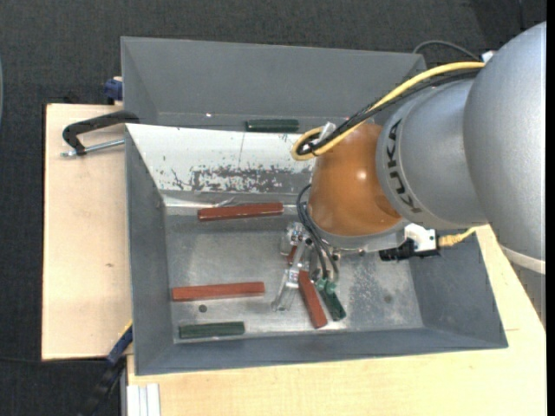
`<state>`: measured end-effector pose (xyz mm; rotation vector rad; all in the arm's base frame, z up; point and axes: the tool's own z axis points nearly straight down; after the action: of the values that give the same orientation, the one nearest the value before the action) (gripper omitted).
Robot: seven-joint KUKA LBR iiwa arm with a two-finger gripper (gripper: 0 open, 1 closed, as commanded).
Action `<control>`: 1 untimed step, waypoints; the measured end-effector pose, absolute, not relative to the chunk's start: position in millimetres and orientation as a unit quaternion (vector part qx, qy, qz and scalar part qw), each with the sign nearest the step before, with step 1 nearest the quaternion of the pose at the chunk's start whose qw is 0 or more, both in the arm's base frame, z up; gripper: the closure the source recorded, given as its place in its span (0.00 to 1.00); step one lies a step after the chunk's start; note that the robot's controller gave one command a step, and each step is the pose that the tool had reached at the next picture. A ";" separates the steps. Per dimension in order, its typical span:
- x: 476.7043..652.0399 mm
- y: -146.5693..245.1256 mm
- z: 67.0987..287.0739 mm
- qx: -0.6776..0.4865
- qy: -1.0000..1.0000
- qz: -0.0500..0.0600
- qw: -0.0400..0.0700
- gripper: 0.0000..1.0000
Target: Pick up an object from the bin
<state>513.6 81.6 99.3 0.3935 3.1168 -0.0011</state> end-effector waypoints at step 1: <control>516.2 106.6 95.6 0.142 0.990 0.003 0.001 0.00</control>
Offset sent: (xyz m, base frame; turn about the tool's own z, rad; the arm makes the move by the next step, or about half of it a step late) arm -0.0038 -0.0676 0.0171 0.0804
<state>516.2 106.6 95.6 0.4459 3.1074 0.0091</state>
